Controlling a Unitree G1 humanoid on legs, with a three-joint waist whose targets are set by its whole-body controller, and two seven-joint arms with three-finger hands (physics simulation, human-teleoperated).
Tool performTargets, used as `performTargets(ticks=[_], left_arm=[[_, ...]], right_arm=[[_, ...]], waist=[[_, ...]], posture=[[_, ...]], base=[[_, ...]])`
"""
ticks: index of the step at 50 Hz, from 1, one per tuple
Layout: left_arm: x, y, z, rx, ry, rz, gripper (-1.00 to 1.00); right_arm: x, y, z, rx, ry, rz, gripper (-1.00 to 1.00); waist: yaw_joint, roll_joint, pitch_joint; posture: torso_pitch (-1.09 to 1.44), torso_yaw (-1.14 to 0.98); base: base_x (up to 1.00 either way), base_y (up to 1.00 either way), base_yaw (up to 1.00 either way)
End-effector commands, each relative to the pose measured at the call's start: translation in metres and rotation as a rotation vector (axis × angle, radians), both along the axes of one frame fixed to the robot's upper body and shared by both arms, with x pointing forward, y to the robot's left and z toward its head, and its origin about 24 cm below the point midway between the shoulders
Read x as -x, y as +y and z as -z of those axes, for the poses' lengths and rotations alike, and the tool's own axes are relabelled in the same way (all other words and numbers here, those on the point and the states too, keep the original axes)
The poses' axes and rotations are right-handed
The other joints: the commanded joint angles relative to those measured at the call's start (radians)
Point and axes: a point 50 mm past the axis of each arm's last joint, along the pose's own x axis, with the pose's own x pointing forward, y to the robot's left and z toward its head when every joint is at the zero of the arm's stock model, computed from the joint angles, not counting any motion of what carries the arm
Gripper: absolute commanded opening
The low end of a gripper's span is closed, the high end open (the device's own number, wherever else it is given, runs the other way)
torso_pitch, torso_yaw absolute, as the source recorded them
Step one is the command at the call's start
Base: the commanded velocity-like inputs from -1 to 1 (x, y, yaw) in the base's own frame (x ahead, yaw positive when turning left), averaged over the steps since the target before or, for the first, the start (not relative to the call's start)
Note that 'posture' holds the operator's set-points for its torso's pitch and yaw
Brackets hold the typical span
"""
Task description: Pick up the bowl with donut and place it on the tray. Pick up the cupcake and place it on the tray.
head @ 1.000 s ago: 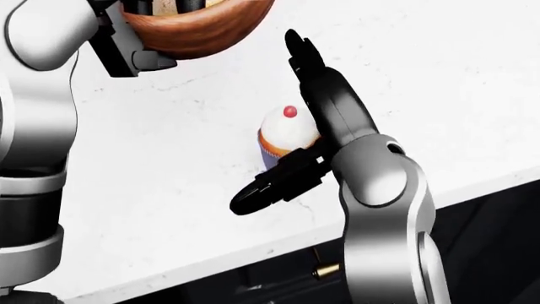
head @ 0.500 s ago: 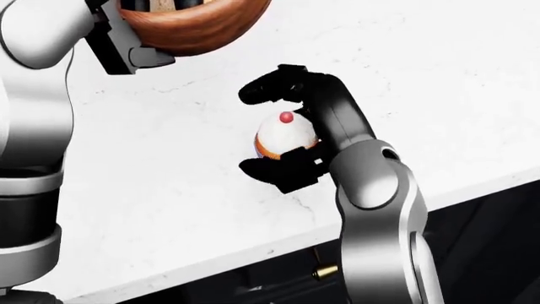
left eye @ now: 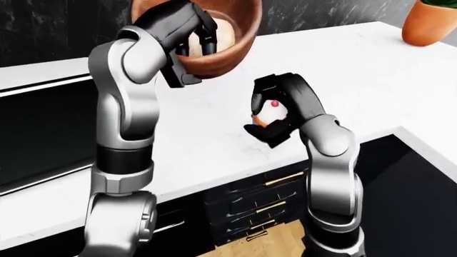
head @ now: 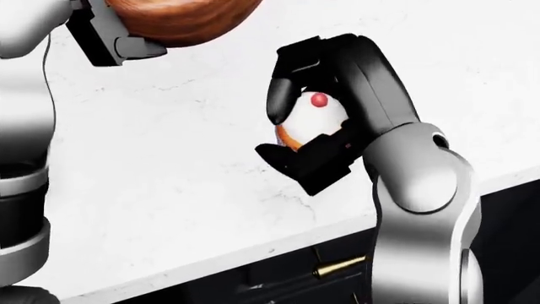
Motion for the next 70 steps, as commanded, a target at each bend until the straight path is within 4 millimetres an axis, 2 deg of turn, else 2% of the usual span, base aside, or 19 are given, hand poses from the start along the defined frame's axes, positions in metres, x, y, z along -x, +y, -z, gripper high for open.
performTargets(ticks=[1, 17, 27, 31, 36, 39, 45, 48, 52, 54, 55, 57, 60, 61, 63, 67, 68, 69, 70], left_arm=[[0.013, 0.001, -0.020, 0.007, -0.077, 0.003, -1.00], [0.053, 0.023, -0.021, -0.013, -0.029, -0.011, -1.00], [0.061, 0.039, -0.026, 0.001, -0.037, -0.049, -1.00], [0.062, 0.039, -0.025, 0.004, -0.038, -0.046, -1.00], [0.063, 0.038, -0.028, 0.010, -0.040, -0.044, -1.00], [0.063, 0.039, -0.026, 0.012, -0.038, -0.048, -1.00], [0.063, 0.040, -0.025, 0.017, -0.036, -0.046, -1.00], [0.063, 0.040, -0.026, 0.020, -0.038, -0.045, -1.00], [0.062, 0.041, -0.025, 0.022, -0.037, -0.049, -1.00], [0.063, 0.041, -0.026, 0.023, -0.038, -0.049, -1.00], [0.063, 0.041, -0.026, 0.024, -0.039, -0.050, -1.00], [0.063, 0.042, -0.026, 0.026, -0.041, -0.050, -1.00], [0.063, 0.043, -0.025, 0.027, -0.040, -0.053, -1.00], [0.063, 0.044, -0.025, 0.028, -0.040, -0.054, -1.00], [0.064, 0.044, -0.026, 0.029, -0.042, -0.056, -1.00], [0.065, 0.045, -0.028, 0.029, -0.045, -0.055, -1.00], [0.065, 0.045, -0.028, 0.029, -0.044, -0.056, -1.00], [0.064, 0.045, -0.027, 0.030, -0.043, -0.056, -1.00], [0.064, 0.045, -0.027, 0.030, -0.044, -0.055, -1.00]], right_arm=[[0.005, -0.004, -0.017, -0.014, -0.078, 0.007, -1.00], [0.009, -0.017, -0.037, -0.042, -0.123, 0.038, -1.00], [0.011, -0.017, -0.033, -0.044, -0.123, 0.036, -1.00], [0.012, -0.017, -0.033, -0.047, -0.121, 0.034, -1.00], [0.012, -0.017, -0.033, -0.049, -0.121, 0.033, -1.00], [0.012, -0.017, -0.033, -0.049, -0.120, 0.032, -1.00], [0.012, -0.016, -0.033, -0.047, -0.120, 0.031, -1.00], [0.012, -0.016, -0.033, -0.041, -0.120, 0.035, -1.00], [0.011, -0.015, -0.032, -0.043, -0.123, 0.033, -1.00], [0.012, -0.015, -0.033, -0.044, -0.122, 0.031, -1.00], [0.011, -0.015, -0.032, -0.044, -0.122, 0.031, -1.00], [0.011, -0.014, -0.032, -0.046, -0.122, 0.029, -1.00], [0.012, -0.014, -0.033, -0.045, -0.122, 0.025, -1.00], [0.012, -0.013, -0.032, -0.045, -0.122, 0.024, -1.00], [0.013, -0.012, -0.032, -0.045, -0.120, 0.016, -1.00], [0.012, -0.012, -0.033, -0.045, -0.121, 0.016, -1.00], [0.012, -0.013, -0.033, -0.042, -0.120, 0.018, -1.00], [0.012, -0.013, -0.033, -0.043, -0.120, 0.019, -1.00], [0.012, -0.013, -0.033, -0.046, -0.121, 0.019, -1.00]], waist=[[-0.001, 0.003, -0.030], [0.000, 0.003, -0.021], [0.002, 0.003, -0.020], [0.002, 0.017, -0.055], [-0.003, 0.033, -0.052], [-0.011, 0.021, -0.055], [-0.027, -0.043, -0.060], [-0.017, -0.035, -0.065], [-0.026, -0.033, -0.032], [-0.045, -0.037, -0.035], [-0.017, -0.036, -0.033], [-0.008, 0.040, 0.005], [0.007, 0.161, -0.007], [0.005, 0.096, 0.008], [0.016, 0.074, -0.027], [0.022, 0.007, -0.008], [-0.006, -0.014, -0.003], [-0.018, -0.078, 0.009], [-0.031, -0.146, -0.013]], posture=[[0.00, 0.00], [0.00, 0.00], [0.00, 0.00], [0.00, 0.00], [0.00, 0.00], [0.00, 0.00], [0.00, 0.00], [0.00, 0.00], [0.00, 0.00], [0.00, 0.00], [0.00, 0.00], [0.00, 0.00], [0.00, 0.00], [0.00, 0.00], [0.00, 0.00], [0.00, 0.00], [0.00, 0.00], [0.00, 0.00], [0.00, 0.00]], base=[[0.00, 0.00, 0.00], [0.00, 0.00, 0.00], [0.00, 0.00, 0.00], [-0.27, 0.00, 0.00], [-0.61, 0.01, 0.00], [-0.66, 0.01, 0.00], [-0.68, 0.01, 0.00], [-0.58, 0.07, 0.00], [-0.18, 0.53, 0.00], [-0.14, 1.00, 0.00], [-0.13, 0.00, 1.00], [-0.07, 0.00, 1.00], [0.00, 0.00, 1.00], [0.00, 0.00, 1.00], [0.00, 0.00, 1.00], [0.00, 0.00, 1.00], [0.00, 1.00, 0.00], [0.00, 0.75, 0.00], [0.00, 0.08, 0.00]])
